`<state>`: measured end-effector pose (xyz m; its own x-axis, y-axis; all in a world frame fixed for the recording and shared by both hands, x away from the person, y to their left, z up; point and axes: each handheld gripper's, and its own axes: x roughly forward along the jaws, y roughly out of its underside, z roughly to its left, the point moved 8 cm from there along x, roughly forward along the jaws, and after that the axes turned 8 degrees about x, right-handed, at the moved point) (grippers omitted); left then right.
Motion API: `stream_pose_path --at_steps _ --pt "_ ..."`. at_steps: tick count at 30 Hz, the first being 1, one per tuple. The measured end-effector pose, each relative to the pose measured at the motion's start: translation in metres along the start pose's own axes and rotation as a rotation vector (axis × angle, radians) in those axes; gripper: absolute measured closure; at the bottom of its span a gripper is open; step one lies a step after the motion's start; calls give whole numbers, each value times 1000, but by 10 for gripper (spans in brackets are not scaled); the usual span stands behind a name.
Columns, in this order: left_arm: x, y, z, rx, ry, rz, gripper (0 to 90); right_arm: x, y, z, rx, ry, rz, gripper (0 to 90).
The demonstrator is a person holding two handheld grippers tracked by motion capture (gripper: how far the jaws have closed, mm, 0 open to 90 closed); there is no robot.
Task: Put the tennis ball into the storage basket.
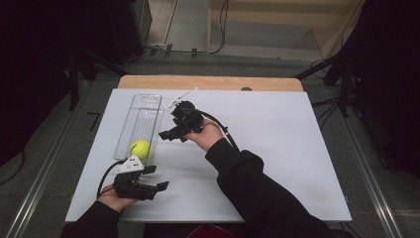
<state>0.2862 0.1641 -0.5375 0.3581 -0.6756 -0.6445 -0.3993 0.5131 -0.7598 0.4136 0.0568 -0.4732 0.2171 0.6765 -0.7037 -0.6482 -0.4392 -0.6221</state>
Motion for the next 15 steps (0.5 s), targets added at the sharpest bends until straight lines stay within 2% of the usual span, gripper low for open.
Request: stream_pose_path --at_steps 9,15 --pt "0 0 0 -1 -3 -1 221 -12 16 -2 15 -28 -8 187" --pt "0 0 0 -3 -7 0 220 -17 26 -9 19 -22 -19 192"
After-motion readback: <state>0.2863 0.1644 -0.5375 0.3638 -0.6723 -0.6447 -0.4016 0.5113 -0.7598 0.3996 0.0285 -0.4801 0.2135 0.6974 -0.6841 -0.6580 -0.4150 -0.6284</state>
